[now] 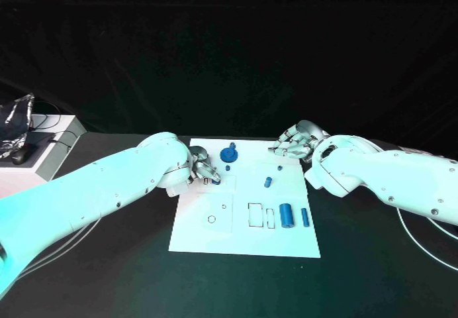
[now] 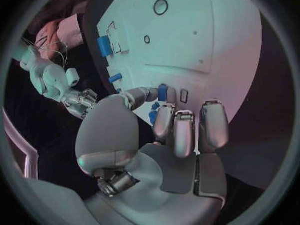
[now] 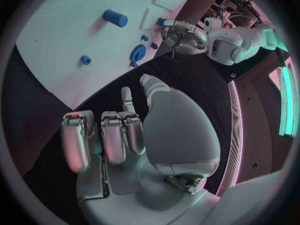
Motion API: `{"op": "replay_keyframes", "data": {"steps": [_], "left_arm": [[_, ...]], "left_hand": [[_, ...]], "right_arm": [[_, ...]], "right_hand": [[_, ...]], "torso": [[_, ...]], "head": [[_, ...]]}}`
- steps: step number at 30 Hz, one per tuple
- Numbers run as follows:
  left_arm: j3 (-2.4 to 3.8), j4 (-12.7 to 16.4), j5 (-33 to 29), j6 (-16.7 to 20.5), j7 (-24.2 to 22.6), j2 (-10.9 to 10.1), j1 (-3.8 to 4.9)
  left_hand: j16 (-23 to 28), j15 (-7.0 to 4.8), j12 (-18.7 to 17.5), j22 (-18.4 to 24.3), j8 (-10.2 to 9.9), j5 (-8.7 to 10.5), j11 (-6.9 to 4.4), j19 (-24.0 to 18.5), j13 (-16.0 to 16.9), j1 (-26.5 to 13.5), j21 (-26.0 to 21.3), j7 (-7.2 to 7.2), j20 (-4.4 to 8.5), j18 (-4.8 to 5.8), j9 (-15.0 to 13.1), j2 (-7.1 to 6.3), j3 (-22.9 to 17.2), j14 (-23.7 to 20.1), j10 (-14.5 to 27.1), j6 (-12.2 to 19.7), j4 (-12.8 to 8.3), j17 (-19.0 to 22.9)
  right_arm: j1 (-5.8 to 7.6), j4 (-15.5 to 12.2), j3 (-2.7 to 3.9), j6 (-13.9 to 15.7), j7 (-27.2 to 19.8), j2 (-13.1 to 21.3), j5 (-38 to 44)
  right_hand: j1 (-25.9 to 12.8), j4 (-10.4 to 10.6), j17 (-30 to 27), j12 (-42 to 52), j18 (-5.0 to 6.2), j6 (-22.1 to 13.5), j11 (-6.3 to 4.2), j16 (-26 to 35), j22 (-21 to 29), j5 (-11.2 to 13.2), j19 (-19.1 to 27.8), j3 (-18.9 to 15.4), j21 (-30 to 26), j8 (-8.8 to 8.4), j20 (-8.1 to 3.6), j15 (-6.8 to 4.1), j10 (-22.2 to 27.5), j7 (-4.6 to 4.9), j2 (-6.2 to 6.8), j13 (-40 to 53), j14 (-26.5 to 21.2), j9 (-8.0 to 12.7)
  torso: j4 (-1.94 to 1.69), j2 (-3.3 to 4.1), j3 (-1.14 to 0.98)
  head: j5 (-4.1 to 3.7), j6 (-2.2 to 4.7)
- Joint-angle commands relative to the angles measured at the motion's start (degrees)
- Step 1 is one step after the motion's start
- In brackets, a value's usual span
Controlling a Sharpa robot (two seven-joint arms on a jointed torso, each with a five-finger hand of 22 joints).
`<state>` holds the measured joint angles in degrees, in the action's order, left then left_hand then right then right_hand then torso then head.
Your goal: Assemble the parts on the task board
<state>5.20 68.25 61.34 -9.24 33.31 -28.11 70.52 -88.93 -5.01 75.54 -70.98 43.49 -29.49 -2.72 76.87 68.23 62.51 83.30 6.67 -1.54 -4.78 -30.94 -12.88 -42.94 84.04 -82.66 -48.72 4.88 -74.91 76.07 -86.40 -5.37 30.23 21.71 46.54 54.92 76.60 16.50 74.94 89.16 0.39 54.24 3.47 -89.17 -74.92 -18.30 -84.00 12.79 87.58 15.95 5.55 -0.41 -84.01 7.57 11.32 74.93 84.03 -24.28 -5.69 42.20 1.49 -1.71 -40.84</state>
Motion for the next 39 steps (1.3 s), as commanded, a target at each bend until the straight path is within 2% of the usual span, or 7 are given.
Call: {"op": "replay_keyframes", "data": {"steps": [1, 15, 20, 24, 28, 36, 39], "left_arm": [[-0.12, -0.01, -0.01, -2.22, 0.31, 0.34, -0.09], [-0.4, -0.84, -0.2, -2.94, 0.67, 1.18, -0.1], [-0.45, -0.93, -0.31, -2.7, 0.7, 1.31, -0.1], [-0.46, -0.93, -0.44, -2.49, 0.67, 1.36, -0.1], [-0.47, -0.89, -0.61, -2.28, 0.58, 1.42, -0.1], [-0.47, -0.75, -0.88, -1.74, 0.39, 1.44, -0.1], [-0.46, -0.72, -0.92, -1.65, 0.34, 1.45, -0.1]], "left_hand": [[-0.24, -0.5, 0.19, -0.1, 0.23, -0.2, -0.09, 0.52, 0.04, 0.28, 0.28, -5.37, 0.01, 0.75, -10.39, 0.16, -4.68, 5.3, -0.25, -5.77, -4.89, -12.68], [-0.27, -0.77, 0.61, -0.16, -0.33, 0.51, -0.45, 0.68, 0.94, -0.06, 0.16, -5.84, 0.08, 0.78, -11.15, 1.13, -2.88, 5.34, -0.93, -6.92, -3.84, -12.8], [-0.24, -0.89, 0.6, -0.12, -0.84, 1.06, -0.56, 0.73, 1.18, -0.46, 0.05, -6.0, 0.14, 0.78, -11.63, 2.5, -1.78, 5.32, -1.06, -7.47, -2.66, -12.73], [-0.23, -0.91, 0.56, -0.14, -1.1, 1.25, -0.59, 0.77, 1.22, -0.67, 0.02, -6.04, 0.17, 0.79, -11.85, 3.07, -1.25, 5.32, -1.08, -7.63, -2.08, -12.71], [-0.23, -0.93, 0.63, -0.1, -1.27, 1.32, -0.6, 0.76, 1.38, -0.9, -0.03, -6.07, 0.18, 0.79, -12.02, 3.3, -0.82, 5.33, -1.13, -7.74, -1.66, -12.74], [-0.24, -1.03, 0.68, -0.22, -2.04, 1.4, -0.73, 0.93, 1.75, -2.07, -0.12, -6.26, 0.2, 0.82, -12.77, 4.14, 1.67, 5.34, -1.24, -8.34, 0.66, -12.79], [-0.24, -1.04, 0.68, -0.21, -2.11, 1.42, -0.74, 0.94, 1.78, -2.11, -0.13, -6.28, 0.21, 0.82, -12.83, 3.99, 1.91, 5.34, -1.24, -8.32, 0.7, -12.79]], "right_arm": [[0.0, 0.01, 0.02, -0.11, -0.56, -0.02, 0.31], [0.0, 0.04, 0.02, -0.12, -0.64, 0.01, 0.22], [0.0, 0.11, 0.02, -0.16, -0.66, -0.01, 0.19], [0.0, 0.14, 0.02, -0.19, -0.67, -0.02, 0.18], [-0.01, 0.2, 0.02, -0.24, -0.69, -0.03, 0.18], [-0.02, 0.31, 0.02, -0.34, -0.69, -0.05, 0.18], [-0.02, 0.32, 0.02, -0.37, -0.69, -0.05, 0.2]], "right_hand": [[-0.52, 0.01, 11.39, -0.2, 0.32, -0.33, -0.4, 0.2, -13.13, 0.26, -4.73, -0.31, -0.22, 0.3, -0.54, -0.57, -5.02, 0.06, 0.02, 14.18, 5.14, -0.06], [-0.51, 0.01, 11.11, -0.36, 0.4, -0.44, -0.39, 0.28, -12.9, 0.22, -4.58, -0.37, -0.54, 0.31, -0.54, -0.57, -4.87, 0.07, 0.02, 14.05, 5.07, -0.17], [-0.51, 0.01, 11.06, -0.39, 0.42, -0.46, -0.39, 0.3, -12.86, 0.21, -4.55, -0.38, -0.59, 0.31, -0.55, -0.57, -4.84, 0.07, 0.02, 14.01, 5.05, -0.2], [-0.51, 0.01, 11.06, -0.39, 0.42, -0.46, -0.39, 0.3, -12.86, 0.21, -4.55, -0.38, -0.59, 0.31, -0.55, -0.57, -4.84, 0.07, 0.02, 14.01, 5.05, -0.2], [-0.49, 0.0, 11.11, -0.35, 0.43, -0.49, -0.39, 0.29, -12.83, 0.18, -4.53, -0.4, -0.64, 0.32, -0.55, -0.57, -4.88, 0.07, 0.02, 14.05, 5.06, -0.24], [-0.46, -0.01, 11.02, -0.37, 0.43, -0.52, -0.4, 0.32, -12.83, 0.15, -4.53, -0.41, -0.64, 0.33, -0.55, -0.57, -4.86, 0.07, 0.02, 14.03, 5.04, -0.28], [-0.46, -0.01, 11.02, -0.37, 0.43, -0.52, -0.4, 0.32, -12.83, 0.15, -4.53, -0.41, -0.64, 0.33, -0.55, -0.57, -4.86, 0.07, 0.02, 14.03, 5.04, -0.28]], "torso": [[0.03, 0.0, 0.01], [0.0, -0.04, -0.01], [-0.03, -0.03, 0.01], [0.0, -0.01, 0.03], [-0.02, -0.05, 0.04], [-0.01, -0.03, 0.05], [-0.02, -0.04, 0.04]], "head": [[0.05, -0.11], [-0.01, -0.27], [0.0, -0.31], [0.02, -0.31], [-0.02, -0.36], [-0.05, -0.38], [-0.05, -0.37]]}}
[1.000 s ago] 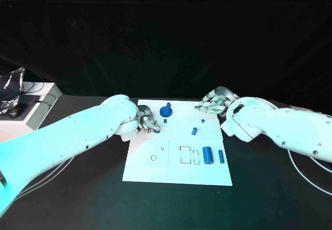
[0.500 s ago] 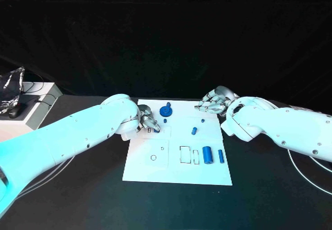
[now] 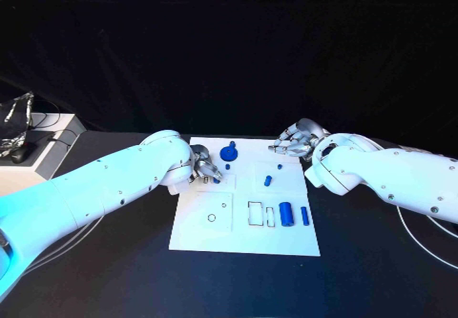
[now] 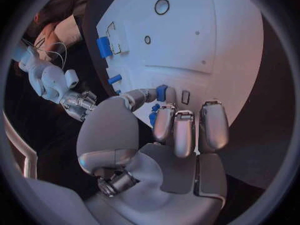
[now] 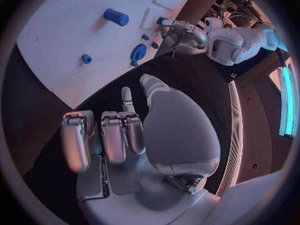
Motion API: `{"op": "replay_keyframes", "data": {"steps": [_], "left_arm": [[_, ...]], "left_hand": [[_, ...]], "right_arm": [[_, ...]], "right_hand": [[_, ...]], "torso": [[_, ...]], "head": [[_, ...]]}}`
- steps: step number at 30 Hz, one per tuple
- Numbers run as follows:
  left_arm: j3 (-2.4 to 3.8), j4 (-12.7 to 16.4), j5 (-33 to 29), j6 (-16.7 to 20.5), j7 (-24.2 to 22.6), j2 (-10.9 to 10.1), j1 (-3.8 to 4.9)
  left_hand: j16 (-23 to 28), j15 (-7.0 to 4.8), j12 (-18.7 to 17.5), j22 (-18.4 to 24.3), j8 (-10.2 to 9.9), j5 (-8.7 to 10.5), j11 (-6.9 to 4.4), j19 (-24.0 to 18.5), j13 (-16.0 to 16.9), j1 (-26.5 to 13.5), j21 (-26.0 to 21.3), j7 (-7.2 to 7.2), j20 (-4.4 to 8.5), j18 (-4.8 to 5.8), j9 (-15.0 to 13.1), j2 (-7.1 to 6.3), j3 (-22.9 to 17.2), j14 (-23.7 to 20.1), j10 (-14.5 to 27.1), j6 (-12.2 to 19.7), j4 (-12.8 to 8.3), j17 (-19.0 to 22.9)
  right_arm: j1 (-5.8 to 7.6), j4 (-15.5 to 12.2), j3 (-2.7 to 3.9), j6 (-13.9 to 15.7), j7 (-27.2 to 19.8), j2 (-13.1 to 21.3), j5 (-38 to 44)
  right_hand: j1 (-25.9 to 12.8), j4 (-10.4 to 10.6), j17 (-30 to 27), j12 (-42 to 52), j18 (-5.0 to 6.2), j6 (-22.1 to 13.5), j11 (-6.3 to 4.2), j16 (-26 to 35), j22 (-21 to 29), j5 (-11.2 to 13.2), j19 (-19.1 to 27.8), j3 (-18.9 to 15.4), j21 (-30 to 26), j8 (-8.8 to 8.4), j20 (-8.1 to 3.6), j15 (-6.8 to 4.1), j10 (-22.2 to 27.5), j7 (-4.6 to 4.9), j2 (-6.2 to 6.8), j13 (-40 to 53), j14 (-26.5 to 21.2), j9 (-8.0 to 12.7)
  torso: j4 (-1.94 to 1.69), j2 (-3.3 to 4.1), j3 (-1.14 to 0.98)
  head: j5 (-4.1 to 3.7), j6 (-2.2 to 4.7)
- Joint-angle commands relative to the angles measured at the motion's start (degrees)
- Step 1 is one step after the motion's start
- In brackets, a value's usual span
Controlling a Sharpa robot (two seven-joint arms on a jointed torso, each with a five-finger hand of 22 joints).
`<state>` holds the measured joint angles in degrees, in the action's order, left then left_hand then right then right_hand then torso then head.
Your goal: Assemble the parts on the task board
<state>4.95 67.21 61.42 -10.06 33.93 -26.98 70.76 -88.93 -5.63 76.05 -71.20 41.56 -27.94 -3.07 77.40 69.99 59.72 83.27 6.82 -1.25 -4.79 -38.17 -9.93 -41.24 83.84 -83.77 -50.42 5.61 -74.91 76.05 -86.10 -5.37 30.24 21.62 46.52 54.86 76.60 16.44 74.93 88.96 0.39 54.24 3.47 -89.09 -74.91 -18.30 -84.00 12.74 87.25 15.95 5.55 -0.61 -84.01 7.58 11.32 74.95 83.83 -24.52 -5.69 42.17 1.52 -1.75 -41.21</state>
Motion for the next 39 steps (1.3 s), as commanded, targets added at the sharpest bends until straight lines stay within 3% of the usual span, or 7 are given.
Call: {"op": "replay_keyframes", "data": {"steps": [1, 18, 30, 32, 33, 35, 39], "left_arm": [[-0.21, 0.32, -1.01, -0.81, -0.3, 0.32, -0.33], [-0.21, 0.17, -1.0, -0.91, -0.34, 0.4, -0.33], [-0.21, 0.19, -0.62, -1.06, -0.26, 0.12, -0.33], [-0.21, 0.23, -0.52, -1.08, -0.25, 0.08, -0.33], [-0.21, 0.25, -0.47, -1.09, -0.25, 0.07, -0.33], [-0.2, 0.33, -0.35, -1.08, -0.24, 0.01, -0.34], [-0.19, 0.51, -0.14, -1.06, -0.18, -0.15, -0.34]], "left_hand": [[-0.22, -0.42, 0.18, 0.03, -0.24, -0.13, -0.41, 0.39, 0.04, 0.67, -0.12, -6.45, -0.08, 0.82, -5.65, 0.92, 0.39, 5.53, -0.13, -6.62, 0.01, -12.73], [-0.23, -0.54, 0.13, -0.04, -0.92, -0.14, -0.55, 0.5, 0.24, 0.26, -0.2, -6.64, 0.01, 0.84, -6.39, -0.69, 3.01, 5.55, -0.14, -6.84, 0.93, -12.79], [-0.22, -0.72, -0.04, -0.1, -2.06, 0.03, -0.75, 0.6, 0.42, -0.63, -0.33, -6.9, 0.16, 0.85, -7.38, -2.7, 8.71, 5.54, -0.11, -7.56, 3.8, -12.79], [-0.21, -0.75, -0.08, -0.11, -2.52, 1.9, -0.8, 0.63, 0.5, -0.6, -0.39, -6.97, 0.19, 0.86, -7.7, -3.26, 11.41, 5.55, -0.12, -7.95, 4.95, -12.8], [-0.24, -0.78, -0.07, -0.17, -2.81, 4.75, -0.84, 0.67, 0.59, -0.17, -0.39, -7.01, 0.2, 0.87, -7.82, -2.96, 12.23, 5.56, -0.14, -8.06, 5.43, -12.86], [-0.24, -0.8, -0.11, -0.21, -3.17, 5.98, -0.82, 0.7, 0.62, 0.44, -0.4, -7.0, 0.2, 0.87, -7.97, -2.89, 13.05, 5.57, -0.13, -8.15, 5.95, -12.89], [-0.25, -0.8, -0.09, -0.22, -3.34, 6.57, -0.82, 0.71, 0.69, 0.76, -0.42, -7.0, 0.19, 0.87, -8.09, -3.01, 13.58, 5.58, -0.15, -8.24, 6.26, -12.92]], "right_arm": [[0.0, 0.03, 0.02, -0.39, -0.6, -0.03, 0.26], [-0.01, 0.06, 0.02, -0.42, -0.62, -0.04, 0.27], [-0.01, 0.03, 0.02, -0.3, -0.65, 0.08, 0.27], [-0.02, 0.02, 0.02, -0.29, -0.66, 0.09, 0.27], [-0.02, 0.02, 0.02, -0.29, -0.66, 0.1, 0.27], [-0.02, 0.01, 0.02, -0.25, -0.68, 0.11, 0.27], [-0.02, 0.01, 0.02, -0.2, -0.7, 0.15, 0.27]], "right_hand": [[-0.42, 0.03, 11.07, -0.2, 0.45, -0.56, -0.4, 0.23, -12.79, 0.11, -4.49, -0.36, -0.39, 0.34, -0.55, -0.37, -4.83, 0.06, 0.02, 13.99, 5.25, -0.09], [-0.36, 0.01, 11.05, -0.21, 0.46, -0.59, -0.4, 0.24, -12.76, 0.02, -4.47, -0.36, -0.43, 0.35, -0.55, -0.38, -4.83, 0.06, 0.01, 13.98, 5.25, -0.15], [-0.34, 0.02, 10.88, -0.35, 0.51, -0.65, -0.4, 0.3, -12.62, -0.06, -4.38, -0.39, -0.63, 0.37, -0.56, -0.38, -4.69, 0.07, 0.02, 13.86, 5.21, -0.23], [-0.36, 0.04, 10.84, -0.32, 0.51, -0.68, -0.39, 0.31, -12.62, -0.07, -4.38, -0.43, -0.63, 0.38, -0.56, -0.38, -4.72, 0.08, 0.04, 13.89, 5.2, -0.27], [-0.36, 0.04, 10.84, -0.32, 0.51, -0.68, -0.39, 0.31, -12.62, -0.07, -4.38, -0.43, -0.63, 0.38, -0.56, -0.38, -4.72, 0.08, 0.04, 13.89, 5.2, -0.27], [-0.36, 0.04, 10.84, -0.32, 0.51, -0.68, -0.39, 0.31, -12.62, -0.07, -4.38, -0.43, -0.63, 0.38, -0.56, -0.38, -4.72, 0.08, 0.04, 13.89, 5.2, -0.27], [-0.4, 0.06, 10.82, -0.39, 0.53, -0.7, -0.39, 0.32, -12.55, -0.08, -4.33, -0.46, -0.73, 0.39, -0.56, -0.38, -4.66, 0.08, 0.04, 13.83, 5.19, -0.32]], "torso": [[-0.02, 0.0, 0.0], [0.0, 0.0, 0.0], [0.01, -0.01, 0.02], [-0.01, -0.02, 0.03], [-0.01, -0.01, 0.03], [-0.02, 0.0, 0.03], [0.01, 0.03, 0.04]], "head": [[-0.01, 0.0], [-0.1, -0.07], [-0.12, -0.04], [-0.13, -0.03], [-0.14, -0.02], [-0.17, -0.04], [-0.16, -0.06]]}}
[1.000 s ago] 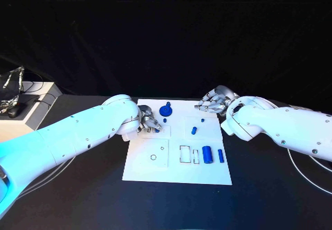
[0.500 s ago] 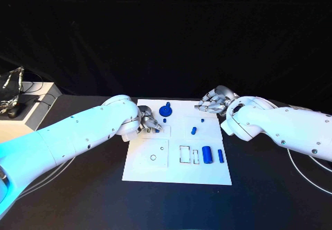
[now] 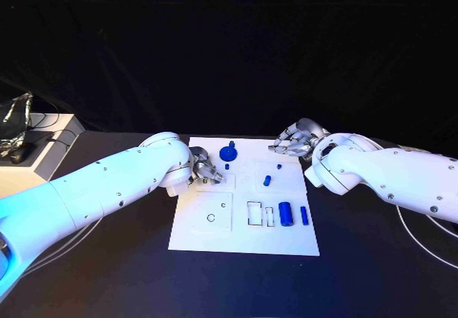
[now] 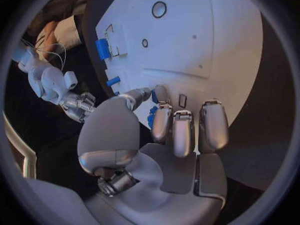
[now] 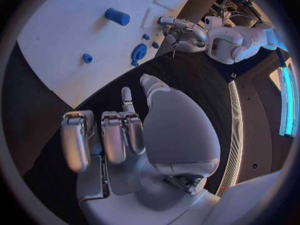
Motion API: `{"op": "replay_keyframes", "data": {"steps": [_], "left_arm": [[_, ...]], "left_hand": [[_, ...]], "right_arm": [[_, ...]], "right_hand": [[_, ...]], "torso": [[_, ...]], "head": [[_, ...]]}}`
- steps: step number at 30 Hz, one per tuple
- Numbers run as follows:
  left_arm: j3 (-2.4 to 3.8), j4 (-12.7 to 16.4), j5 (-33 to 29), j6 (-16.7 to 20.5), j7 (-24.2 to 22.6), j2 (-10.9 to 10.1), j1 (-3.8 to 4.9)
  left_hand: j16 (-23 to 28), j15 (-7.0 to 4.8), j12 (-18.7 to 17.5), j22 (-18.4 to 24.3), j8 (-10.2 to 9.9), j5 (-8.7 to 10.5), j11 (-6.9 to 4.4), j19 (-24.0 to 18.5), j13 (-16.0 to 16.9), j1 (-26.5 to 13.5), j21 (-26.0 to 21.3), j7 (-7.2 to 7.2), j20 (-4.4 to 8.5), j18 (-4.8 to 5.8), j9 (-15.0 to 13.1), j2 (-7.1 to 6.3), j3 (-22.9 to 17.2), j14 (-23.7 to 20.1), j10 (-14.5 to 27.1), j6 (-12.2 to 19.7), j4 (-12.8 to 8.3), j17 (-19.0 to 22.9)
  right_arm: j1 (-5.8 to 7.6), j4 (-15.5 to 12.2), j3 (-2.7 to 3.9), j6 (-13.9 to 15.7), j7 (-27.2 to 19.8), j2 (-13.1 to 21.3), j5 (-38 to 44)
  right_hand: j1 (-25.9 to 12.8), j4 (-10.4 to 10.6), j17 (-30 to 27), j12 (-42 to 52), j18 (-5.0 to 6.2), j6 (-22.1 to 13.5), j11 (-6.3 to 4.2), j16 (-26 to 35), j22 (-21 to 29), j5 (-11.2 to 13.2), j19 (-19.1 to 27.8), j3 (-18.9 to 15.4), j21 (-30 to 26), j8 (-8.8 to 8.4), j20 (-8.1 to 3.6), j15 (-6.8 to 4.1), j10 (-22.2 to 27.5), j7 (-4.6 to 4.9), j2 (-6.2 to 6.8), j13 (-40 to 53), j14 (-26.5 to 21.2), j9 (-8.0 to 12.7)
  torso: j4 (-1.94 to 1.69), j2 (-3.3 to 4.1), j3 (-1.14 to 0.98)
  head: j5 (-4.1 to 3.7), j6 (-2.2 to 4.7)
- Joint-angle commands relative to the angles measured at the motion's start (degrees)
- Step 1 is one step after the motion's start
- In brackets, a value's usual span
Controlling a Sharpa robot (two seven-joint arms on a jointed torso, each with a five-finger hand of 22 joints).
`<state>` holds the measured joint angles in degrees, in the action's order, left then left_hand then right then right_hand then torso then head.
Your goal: Assemble the parts on the task board
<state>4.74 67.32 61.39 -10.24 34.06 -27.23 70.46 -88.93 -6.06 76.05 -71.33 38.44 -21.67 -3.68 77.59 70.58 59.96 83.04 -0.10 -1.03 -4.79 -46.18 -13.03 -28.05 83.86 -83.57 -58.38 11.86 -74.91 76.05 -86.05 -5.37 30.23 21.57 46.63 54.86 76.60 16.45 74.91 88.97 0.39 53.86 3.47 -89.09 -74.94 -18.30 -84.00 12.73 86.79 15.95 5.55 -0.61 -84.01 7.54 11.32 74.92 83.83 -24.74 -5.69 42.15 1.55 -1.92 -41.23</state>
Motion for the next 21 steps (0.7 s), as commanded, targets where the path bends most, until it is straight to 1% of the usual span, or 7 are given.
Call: {"op": "replay_keyframes", "data": {"steps": [1, 10, 12, 15, 17, 20, 21], "left_arm": [[0.02, 0.45, -0.06, -0.86, -0.29, 0.04, -0.04], [0.15, 0.99, 0.41, -0.31, -0.31, -0.42, -0.06], [0.18, 1.19, 0.53, -0.23, -0.3, -0.56, -0.07], [0.23, 1.57, 0.98, -0.23, -0.25, -0.78, -0.08], [0.27, 1.88, 1.26, -0.37, -0.18, -0.98, -0.08], [0.33, 2.31, 1.48, -0.67, 0.0, -1.32, -0.08], [0.36, 2.44, 1.52, -0.77, 0.06, -1.44, -0.08]], "left_hand": [[-0.26, -0.38, -0.09, -0.11, -0.23, 0.35, -0.2, 0.53, 0.11, 0.55, -0.18, -0.08, -0.02, 0.88, -0.09, 0.08, 0.44, 5.57, -0.36, -0.28, 0.03, -12.95], [-0.28, -0.38, -0.14, -0.08, -0.33, 0.74, -0.19, 0.51, 0.07, 0.67, -0.2, -0.06, -0.04, 0.87, -0.22, -0.04, 0.94, 5.58, -0.34, -0.36, 0.41, -12.98], [-0.3, -0.38, -0.16, -0.13, -0.45, 1.35, -0.2, 0.54, 0.07, 0.83, -0.19, -0.06, -0.05, 0.88, -0.39, -0.15, 1.57, 5.6, -0.34, -0.47, 0.92, -13.05], [-0.35, -0.38, -0.12, -0.27, -0.84, 5.3, -0.2, 0.63, 0.23, 1.59, -0.18, -0.07, -0.12, 0.9, -0.87, -0.1, 3.31, 5.64, -0.39, -0.72, 2.5, -13.18], [-0.36, -0.33, -0.14, -0.32, -1.13, 8.6, -0.15, 0.65, 0.28, 1.97, -0.19, -0.02, -0.14, 0.9, -1.2, -0.3, 4.81, 5.65, -0.4, -0.88, 3.79, -13.21], [-0.35, -0.3, -0.18, -0.36, -1.39, 10.06, -0.11, 0.67, 0.29, 2.33, -0.2, 0.04, -0.16, 0.9, -1.46, -0.45, 6.08, 5.65, -0.39, -0.95, 4.58, -13.21], [-0.35, -0.3, -0.18, -0.36, -1.39, 10.06, -0.11, 0.67, 0.29, 2.33, -0.2, 0.04, -0.16, 0.9, -1.46, -0.45, 6.08, 5.65, -0.39, -0.95, 4.58, -13.21]], "right_arm": [[-0.02, -0.04, 0.02, -0.19, -0.65, 0.05, 0.27], [-0.02, -0.05, 0.02, -0.08, -0.69, 0.12, 0.27], [-0.02, -0.06, 0.02, -0.07, -0.71, 0.15, 0.27], [-0.02, -0.06, 0.02, -0.05, -0.71, 0.19, 0.27], [-0.02, -0.07, 0.02, -0.02, -0.7, 0.22, 0.27], [-0.03, -0.05, 0.02, 0.02, -0.69, 0.26, 0.27], [-0.03, -0.05, 0.02, 0.04, -0.68, 0.27, 0.27]], "right_hand": [[-0.4, 0.05, 10.83, -0.39, 0.53, -0.32, -0.39, 0.32, -12.52, -0.08, -4.33, -0.45, -0.27, 0.39, -0.56, -0.38, -4.66, 0.12, 0.04, 13.86, 5.19, -0.09], [-0.43, 0.07, 10.74, -0.43, 0.55, -0.36, -0.38, 0.35, -12.47, -0.09, -4.3, -0.49, -0.35, 0.39, -0.56, -0.38, -4.62, 0.13, 0.05, 13.83, 5.17, -0.13], [-0.43, 0.07, 10.74, -0.43, 0.55, -0.36, -0.38, 0.35, -12.47, -0.09, -4.3, -0.49, -0.35, 0.39, -0.56, -0.38, -4.62, 0.13, 0.05, 13.83, 5.17, -0.13], [-0.43, 0.07, 10.74, -0.43, 0.55, -0.36, -0.38, 0.35, -12.47, -0.09, -4.3, -0.49, -0.35, 0.39, -0.56, -0.38, -4.62, 0.13, 0.05, 13.83, 5.17, -0.13], [-0.43, 0.07, 10.74, -0.43, 0.55, -0.36, -0.38, 0.35, -12.47, -0.09, -4.3, -0.49, -0.35, 0.39, -0.56, -0.38, -4.62, 0.13, 0.05, 13.83, 5.17, -0.13], [-0.46, 0.09, 10.74, -0.42, 0.55, -0.38, -0.38, 0.35, -12.46, -0.11, -4.3, -0.52, -0.36, 0.4, -0.56, -0.38, -4.63, 0.13, 0.04, 13.83, 5.17, -0.18], [-0.46, 0.09, 10.74, -0.42, 0.55, -0.38, -0.38, 0.35, -12.46, -0.11, -4.3, -0.52, -0.36, 0.4, -0.56, -0.38, -4.63, 0.13, 0.04, 13.83, 5.17, -0.18]], "torso": [[0.01, 0.04, 0.01], [0.01, 0.05, 0.03], [0.02, 0.03, 0.02], [0.0, 0.03, 0.02], [0.0, 0.05, 0.04], [-0.03, 0.0, 0.04], [-0.03, 0.0, 0.04]], "head": [[0.01, -0.02], [-0.06, -0.02], [-0.06, -0.09], [-0.13, -0.07], [-0.17, -0.04], [-0.21, -0.13], [-0.21, -0.13]]}}
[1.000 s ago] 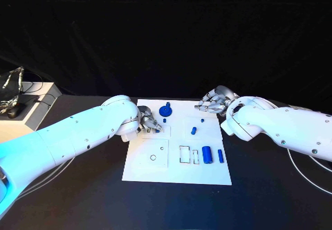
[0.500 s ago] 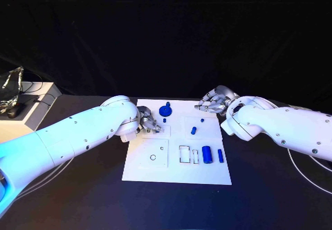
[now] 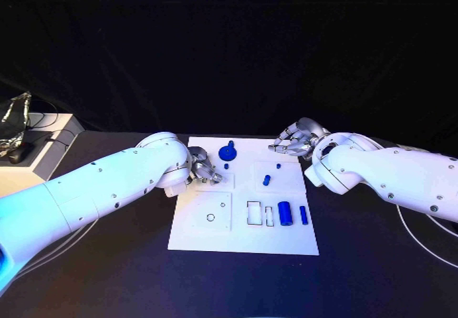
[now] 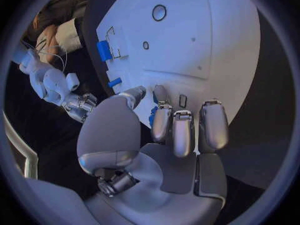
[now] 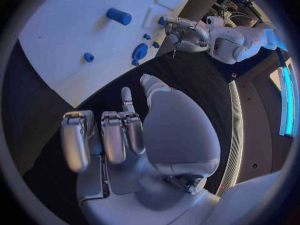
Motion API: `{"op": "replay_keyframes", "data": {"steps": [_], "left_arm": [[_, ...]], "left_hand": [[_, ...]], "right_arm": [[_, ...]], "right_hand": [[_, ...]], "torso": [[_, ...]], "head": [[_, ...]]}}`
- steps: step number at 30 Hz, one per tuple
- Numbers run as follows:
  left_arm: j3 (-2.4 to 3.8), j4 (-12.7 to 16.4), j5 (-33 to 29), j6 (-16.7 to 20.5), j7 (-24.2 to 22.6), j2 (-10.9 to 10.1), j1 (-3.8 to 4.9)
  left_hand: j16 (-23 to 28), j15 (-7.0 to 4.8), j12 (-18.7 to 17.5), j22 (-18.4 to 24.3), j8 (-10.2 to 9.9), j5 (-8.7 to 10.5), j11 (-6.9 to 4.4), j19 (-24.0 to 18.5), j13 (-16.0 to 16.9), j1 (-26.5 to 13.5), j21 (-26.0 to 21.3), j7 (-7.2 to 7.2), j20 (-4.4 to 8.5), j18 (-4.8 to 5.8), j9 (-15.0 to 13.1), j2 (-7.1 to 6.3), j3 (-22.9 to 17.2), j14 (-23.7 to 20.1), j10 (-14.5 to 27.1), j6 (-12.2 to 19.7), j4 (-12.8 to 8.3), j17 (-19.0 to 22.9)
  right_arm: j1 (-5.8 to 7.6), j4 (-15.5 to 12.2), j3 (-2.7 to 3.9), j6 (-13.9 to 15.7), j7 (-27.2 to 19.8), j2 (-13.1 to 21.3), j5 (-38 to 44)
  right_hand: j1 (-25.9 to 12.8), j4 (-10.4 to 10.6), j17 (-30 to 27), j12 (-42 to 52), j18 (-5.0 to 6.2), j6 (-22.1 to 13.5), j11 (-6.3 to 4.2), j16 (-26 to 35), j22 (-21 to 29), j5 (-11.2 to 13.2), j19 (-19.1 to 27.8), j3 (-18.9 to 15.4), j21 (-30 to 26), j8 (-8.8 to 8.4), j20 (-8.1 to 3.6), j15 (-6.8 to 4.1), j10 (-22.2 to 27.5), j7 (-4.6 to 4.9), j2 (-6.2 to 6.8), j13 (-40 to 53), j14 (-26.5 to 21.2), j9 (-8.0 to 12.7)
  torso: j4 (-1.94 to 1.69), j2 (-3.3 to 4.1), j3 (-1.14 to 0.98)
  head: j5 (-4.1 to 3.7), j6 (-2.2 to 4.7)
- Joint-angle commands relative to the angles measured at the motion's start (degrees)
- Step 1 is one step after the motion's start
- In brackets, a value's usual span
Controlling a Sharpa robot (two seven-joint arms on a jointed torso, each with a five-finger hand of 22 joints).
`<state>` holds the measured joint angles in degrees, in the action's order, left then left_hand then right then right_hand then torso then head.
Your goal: Assemble the parts on the task board
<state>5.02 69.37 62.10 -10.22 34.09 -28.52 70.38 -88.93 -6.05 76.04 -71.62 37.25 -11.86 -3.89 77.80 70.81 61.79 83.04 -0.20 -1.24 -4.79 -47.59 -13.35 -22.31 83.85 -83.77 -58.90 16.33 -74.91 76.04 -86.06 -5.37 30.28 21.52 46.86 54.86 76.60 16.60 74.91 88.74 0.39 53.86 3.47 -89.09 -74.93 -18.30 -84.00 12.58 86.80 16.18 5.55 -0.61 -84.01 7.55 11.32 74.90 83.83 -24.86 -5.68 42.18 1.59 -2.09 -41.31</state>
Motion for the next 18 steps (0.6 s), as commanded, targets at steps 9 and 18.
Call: {"op": "replay_keyframes", "data": {"steps": [9, 18], "left_arm": [[1.24, 2.03, 1.06, -1.4, 0.5, -1.7, -0.01], [4.36, 3.91, 0.6, -0.21, 0.43, -3.38, -0.02]], "left_hand": [[-0.21, -0.28, -0.51, 0.05, -0.47, 1.24, 0.17, 0.38, -0.31, 0.93, -0.27, 0.2, 0.05, 0.87, -0.28, -0.2, 1.5, 5.55, 0.0, -0.33, 0.2, -12.83], [0.79, 0.06, -3.38, 1.34, -1.47, 1.31, 0.71, -0.53, -3.96, 2.15, -0.91, 0.88, 0.24, 0.57, -0.77, 0.19, 4.11, 4.89, 1.77, 1.46, 0.31, -10.41]], "right_arm": [[-0.06, 0.04, 0.02, 0.05, -0.64, 0.24, 0.27], [-0.14, 0.04, 0.02, 0.38, -0.81, 0.47, 0.23]], "right_hand": [[-0.46, -0.07, 10.75, -0.19, 0.56, -0.39, -0.38, 0.35, -12.48, -0.11, -4.29, -0.37, -0.36, 0.18, -0.56, -0.38, -4.63, 0.12, 0.04, 13.85, 5.17, -0.07], [-0.47, -0.06, 10.64, -0.26, 0.57, -0.43, -0.38, 0.39, -12.44, -0.12, -4.27, -0.41, -0.4, 0.2, -0.56, -0.38, -4.57, 0.13, 0.04, 13.79, 5.14, -0.14]], "torso": [[-0.11, -0.06, 0.04], [-0.02, -0.08, -0.03]], "head": [[-0.17, -0.04], [-0.15, 0.22]]}}
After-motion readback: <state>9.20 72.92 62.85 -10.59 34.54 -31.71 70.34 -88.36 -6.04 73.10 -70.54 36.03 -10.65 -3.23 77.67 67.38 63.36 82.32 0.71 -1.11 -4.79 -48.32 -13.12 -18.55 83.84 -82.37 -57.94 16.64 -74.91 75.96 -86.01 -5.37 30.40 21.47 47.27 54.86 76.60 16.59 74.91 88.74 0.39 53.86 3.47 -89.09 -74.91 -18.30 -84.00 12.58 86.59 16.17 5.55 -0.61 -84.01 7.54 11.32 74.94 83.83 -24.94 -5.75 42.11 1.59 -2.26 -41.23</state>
